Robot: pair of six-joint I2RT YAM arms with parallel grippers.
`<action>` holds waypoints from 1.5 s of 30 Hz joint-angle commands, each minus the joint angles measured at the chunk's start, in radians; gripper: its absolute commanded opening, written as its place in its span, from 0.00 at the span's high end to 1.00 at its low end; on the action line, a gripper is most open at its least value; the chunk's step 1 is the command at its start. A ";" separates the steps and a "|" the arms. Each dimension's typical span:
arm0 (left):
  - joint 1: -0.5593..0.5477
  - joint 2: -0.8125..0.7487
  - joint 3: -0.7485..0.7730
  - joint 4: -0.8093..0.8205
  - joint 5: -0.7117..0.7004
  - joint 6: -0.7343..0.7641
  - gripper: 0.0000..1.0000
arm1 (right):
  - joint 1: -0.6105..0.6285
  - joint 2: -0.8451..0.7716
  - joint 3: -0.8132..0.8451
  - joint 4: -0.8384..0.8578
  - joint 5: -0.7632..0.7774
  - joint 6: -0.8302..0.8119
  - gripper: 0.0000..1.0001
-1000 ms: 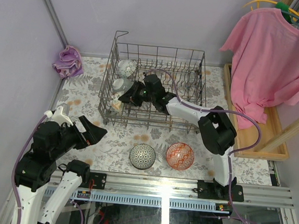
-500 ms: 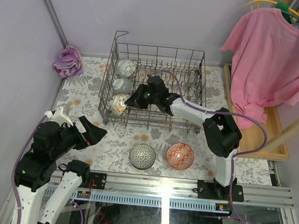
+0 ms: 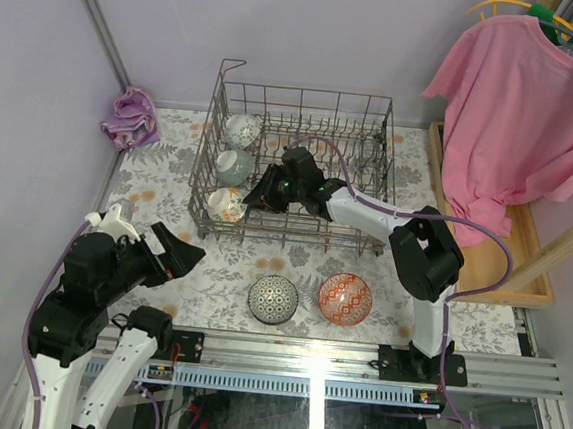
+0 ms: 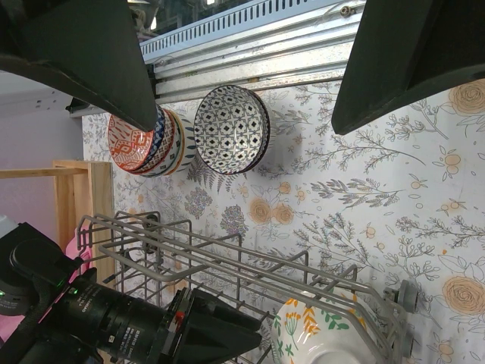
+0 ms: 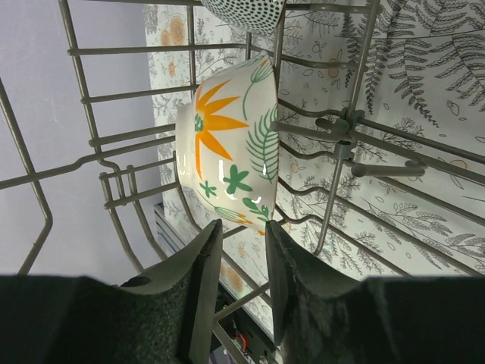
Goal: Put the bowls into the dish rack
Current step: Turn the bowl upside down on the dish rack, then adjust the bowl at the center of the board.
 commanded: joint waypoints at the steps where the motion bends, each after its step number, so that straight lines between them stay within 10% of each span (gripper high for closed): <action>1: -0.007 0.012 0.024 -0.023 0.077 0.006 0.00 | -0.009 -0.098 0.070 -0.057 0.020 -0.082 0.61; 11: -0.006 0.038 0.051 -0.020 0.059 0.019 0.00 | -0.009 -0.251 0.182 -0.226 0.056 -0.280 0.29; 15: -0.006 0.052 0.057 -0.012 0.059 0.022 0.00 | -0.008 -0.364 0.181 -0.311 0.038 -0.355 0.01; 36: -0.006 0.084 0.036 0.000 0.074 0.056 0.00 | -0.007 -1.063 -0.358 -0.768 0.023 -0.574 0.00; 45: -0.014 0.125 0.011 0.063 0.084 0.061 0.00 | -0.005 -1.186 -0.582 -0.777 0.030 -0.560 0.16</action>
